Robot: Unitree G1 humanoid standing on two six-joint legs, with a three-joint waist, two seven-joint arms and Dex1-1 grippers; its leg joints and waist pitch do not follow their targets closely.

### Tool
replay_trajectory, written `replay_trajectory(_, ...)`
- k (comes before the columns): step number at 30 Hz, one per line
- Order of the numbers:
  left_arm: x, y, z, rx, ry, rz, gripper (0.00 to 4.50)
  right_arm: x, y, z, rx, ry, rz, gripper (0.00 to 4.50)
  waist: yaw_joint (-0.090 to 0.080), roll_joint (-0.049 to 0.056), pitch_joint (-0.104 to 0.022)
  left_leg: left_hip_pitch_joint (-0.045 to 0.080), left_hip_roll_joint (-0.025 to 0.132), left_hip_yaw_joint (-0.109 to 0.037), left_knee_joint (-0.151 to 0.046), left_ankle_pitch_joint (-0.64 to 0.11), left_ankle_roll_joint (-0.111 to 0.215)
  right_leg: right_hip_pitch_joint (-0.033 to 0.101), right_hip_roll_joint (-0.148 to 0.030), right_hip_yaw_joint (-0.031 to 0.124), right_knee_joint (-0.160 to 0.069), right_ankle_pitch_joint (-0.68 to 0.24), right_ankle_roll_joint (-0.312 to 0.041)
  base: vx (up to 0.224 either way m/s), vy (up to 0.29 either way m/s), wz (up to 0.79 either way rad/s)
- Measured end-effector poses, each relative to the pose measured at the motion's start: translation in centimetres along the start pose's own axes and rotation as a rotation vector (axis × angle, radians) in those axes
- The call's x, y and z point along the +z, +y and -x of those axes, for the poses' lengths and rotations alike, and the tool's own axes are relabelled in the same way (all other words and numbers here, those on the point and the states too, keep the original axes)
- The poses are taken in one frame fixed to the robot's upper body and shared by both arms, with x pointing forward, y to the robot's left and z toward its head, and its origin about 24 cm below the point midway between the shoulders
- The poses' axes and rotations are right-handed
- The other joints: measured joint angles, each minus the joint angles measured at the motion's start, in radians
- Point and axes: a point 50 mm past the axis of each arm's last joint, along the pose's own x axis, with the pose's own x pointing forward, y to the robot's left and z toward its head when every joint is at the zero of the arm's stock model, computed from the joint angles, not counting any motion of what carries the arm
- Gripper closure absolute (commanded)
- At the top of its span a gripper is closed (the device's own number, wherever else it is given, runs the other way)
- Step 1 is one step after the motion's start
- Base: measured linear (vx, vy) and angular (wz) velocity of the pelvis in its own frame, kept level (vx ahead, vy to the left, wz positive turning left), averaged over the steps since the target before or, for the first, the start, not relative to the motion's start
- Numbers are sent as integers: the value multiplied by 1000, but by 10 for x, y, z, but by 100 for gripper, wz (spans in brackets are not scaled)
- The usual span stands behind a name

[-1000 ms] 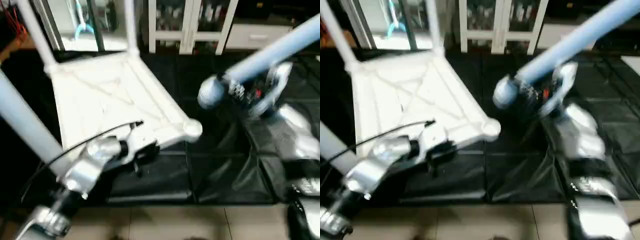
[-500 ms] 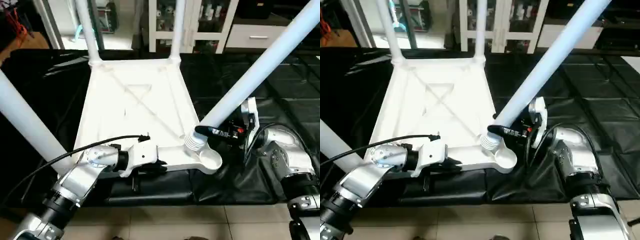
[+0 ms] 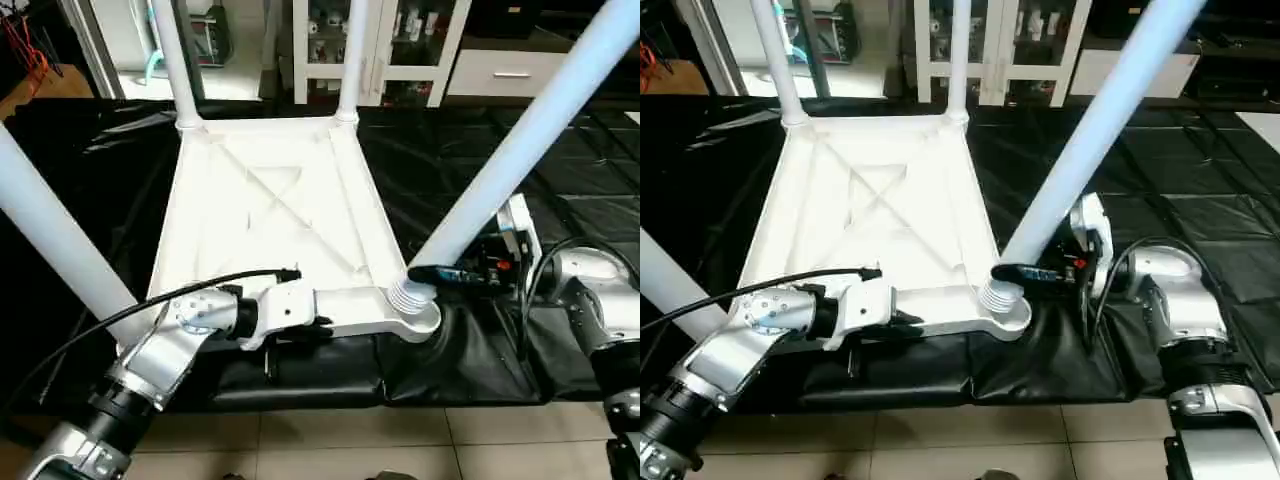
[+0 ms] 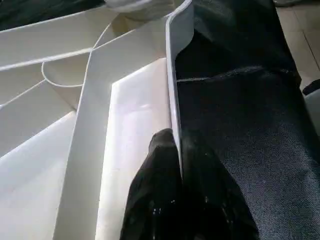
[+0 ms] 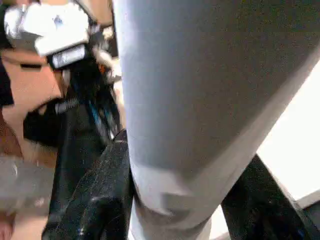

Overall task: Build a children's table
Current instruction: Insert table leg to table base

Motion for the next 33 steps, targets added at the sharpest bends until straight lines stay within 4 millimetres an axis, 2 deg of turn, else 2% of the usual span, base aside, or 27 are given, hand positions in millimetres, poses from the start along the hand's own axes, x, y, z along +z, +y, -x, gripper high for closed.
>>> replay_trajectory(12,-1,0,1,3,4,2,450,-7,-1,-10,-64,-29,81,264,-10,-1,0,0,0,0,0,-2,-2,1,0,1,-1,0,0,0,0,0)
replay_trajectory(20,-2,0,1,2,10,6,450,-10,-2,-12,-59,1,110,264,-17,-6,0,1,0,-1,-1,-3,-5,2,0,1,-1,0,0,0,0,0)
replay_trajectory(25,-2,0,2,-5,13,7,450,-10,-4,-8,-42,22,102,264,-19,-10,-1,1,0,-3,-2,-3,-5,3,1,1,-3,0,0,0,0,0)
replay_trajectory(33,-2,0,3,-4,21,4,450,-12,5,10,17,18,3,264,-19,-11,0,1,0,-4,-4,-3,-5,3,1,1,-4,-1,1,0,0,0)
